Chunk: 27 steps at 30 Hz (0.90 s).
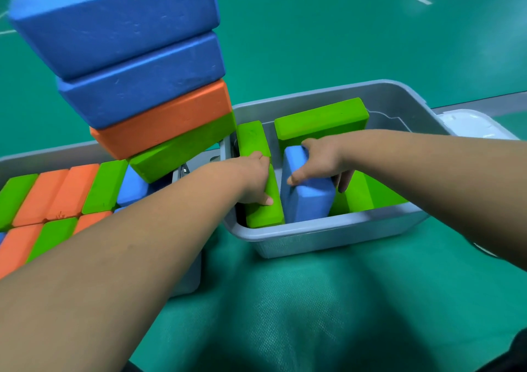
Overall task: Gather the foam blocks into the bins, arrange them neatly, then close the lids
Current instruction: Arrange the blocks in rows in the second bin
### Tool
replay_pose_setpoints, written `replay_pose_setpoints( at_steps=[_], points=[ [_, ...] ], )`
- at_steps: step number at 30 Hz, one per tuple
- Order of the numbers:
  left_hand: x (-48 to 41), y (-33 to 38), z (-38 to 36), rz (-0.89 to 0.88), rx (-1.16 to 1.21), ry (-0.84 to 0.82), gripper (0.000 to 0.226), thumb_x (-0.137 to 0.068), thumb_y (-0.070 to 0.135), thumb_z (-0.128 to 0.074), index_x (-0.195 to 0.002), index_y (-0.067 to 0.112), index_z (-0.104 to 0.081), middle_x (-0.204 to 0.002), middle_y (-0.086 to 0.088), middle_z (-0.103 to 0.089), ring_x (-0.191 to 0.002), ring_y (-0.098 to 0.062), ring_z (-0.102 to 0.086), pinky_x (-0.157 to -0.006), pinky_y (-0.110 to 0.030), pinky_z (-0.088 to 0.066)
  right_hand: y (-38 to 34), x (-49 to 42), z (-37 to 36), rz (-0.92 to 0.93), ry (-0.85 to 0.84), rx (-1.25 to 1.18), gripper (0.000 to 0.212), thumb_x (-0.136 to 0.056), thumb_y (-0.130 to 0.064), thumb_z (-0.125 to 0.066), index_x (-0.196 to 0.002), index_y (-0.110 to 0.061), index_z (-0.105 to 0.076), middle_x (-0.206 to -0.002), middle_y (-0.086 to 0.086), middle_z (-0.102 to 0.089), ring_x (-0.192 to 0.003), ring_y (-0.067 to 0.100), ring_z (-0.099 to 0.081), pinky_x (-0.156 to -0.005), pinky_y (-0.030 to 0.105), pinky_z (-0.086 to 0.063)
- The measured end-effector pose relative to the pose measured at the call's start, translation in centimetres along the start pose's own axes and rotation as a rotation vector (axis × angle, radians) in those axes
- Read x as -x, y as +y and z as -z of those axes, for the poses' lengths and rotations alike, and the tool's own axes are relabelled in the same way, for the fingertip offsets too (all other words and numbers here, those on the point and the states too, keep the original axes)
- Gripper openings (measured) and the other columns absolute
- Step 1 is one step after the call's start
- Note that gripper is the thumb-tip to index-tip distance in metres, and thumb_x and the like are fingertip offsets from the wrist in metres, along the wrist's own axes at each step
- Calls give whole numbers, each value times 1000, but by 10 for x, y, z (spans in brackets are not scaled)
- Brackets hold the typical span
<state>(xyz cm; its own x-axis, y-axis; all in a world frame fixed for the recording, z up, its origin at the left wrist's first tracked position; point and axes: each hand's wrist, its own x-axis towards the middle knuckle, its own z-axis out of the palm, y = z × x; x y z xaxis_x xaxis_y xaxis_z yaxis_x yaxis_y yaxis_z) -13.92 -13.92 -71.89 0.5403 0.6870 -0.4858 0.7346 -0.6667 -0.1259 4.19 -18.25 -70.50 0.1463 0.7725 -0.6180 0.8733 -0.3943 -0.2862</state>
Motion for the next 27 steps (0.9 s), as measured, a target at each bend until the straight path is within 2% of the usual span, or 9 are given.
replay_pose_setpoints(
  at_steps=[3,5,7,12,15,17,19,23,27],
  points=[
    [0,-3,-2,-11,5,6,94,-91,59,-70,-154,5,-27,-158,-11,-30,-135,-37,-50,-104,-47,-47,1,-7,-16,75,-178,32,101,-98,-40,-68,-164,-22,6,-113,23,-68,-89,32,-77,-81,50,-64],
    [2,-5,-2,-18,15,19,93,-91,60,-69,-154,6,-28,-158,-11,-32,-134,-36,-50,-102,-46,-46,0,-11,-20,103,-165,135,97,-103,-26,-58,-162,-25,18,-107,17,-72,-92,28,-76,-81,47,-64],
    [4,-6,-2,-29,23,31,91,-90,60,-70,-152,6,-31,-154,-11,-35,-133,-35,-51,-98,-43,-46,-1,-14,-15,125,-125,223,88,-103,-20,-53,-164,-25,11,-100,9,-73,-90,23,-76,-79,44,-64],
    [4,-6,0,-38,34,86,78,-85,58,-76,-138,9,-45,-137,-10,-46,-123,-33,-55,-85,-38,-44,7,-24,2,140,-50,159,65,-100,-15,-47,-159,-32,-27,-97,4,-74,-75,20,-77,-75,42,-64],
    [-2,-1,-4,-92,92,124,72,-90,54,-71,-142,10,-47,-141,-9,-48,-128,-31,-53,-100,-39,-47,12,-30,11,171,61,175,56,-96,-10,-46,-148,-32,-49,-91,1,-72,-68,18,-74,-67,38,-64],
    [-7,5,-8,-133,129,135,74,-91,54,-68,-147,11,-45,-148,-9,-46,-134,-32,-49,-110,-44,-44,14,-30,20,195,200,206,50,-94,-12,-48,-140,-29,-58,-91,4,-75,-76,23,-75,-68,36,-62],
    [-12,9,-10,-144,124,130,72,-93,55,-65,-147,12,-45,-150,-8,-45,-136,-33,-46,-111,-48,-43,15,-31,29,225,406,267,42,-92,-16,-52,-130,-26,-67,-108,8,-74,-102,29,-70,-81,34,-57],
    [-16,17,-10,-155,91,122,74,-96,61,-58,-153,18,-39,-160,-5,-37,-140,-37,-38,-113,-53,-39,15,-39,33,291,640,354,46,-85,-23,-63,-131,-24,-62,-126,9,-53,-121,34,-54,-92,42,-52],
    [-13,20,-9,-133,64,34,85,-93,71,-55,-163,35,-23,-171,1,-19,-151,-41,-18,-119,-57,-31,8,-54,26,274,525,528,81,-81,-27,-69,-156,-31,-37,-157,13,-34,-141,37,-39,-111,48,-42]
  ],
)
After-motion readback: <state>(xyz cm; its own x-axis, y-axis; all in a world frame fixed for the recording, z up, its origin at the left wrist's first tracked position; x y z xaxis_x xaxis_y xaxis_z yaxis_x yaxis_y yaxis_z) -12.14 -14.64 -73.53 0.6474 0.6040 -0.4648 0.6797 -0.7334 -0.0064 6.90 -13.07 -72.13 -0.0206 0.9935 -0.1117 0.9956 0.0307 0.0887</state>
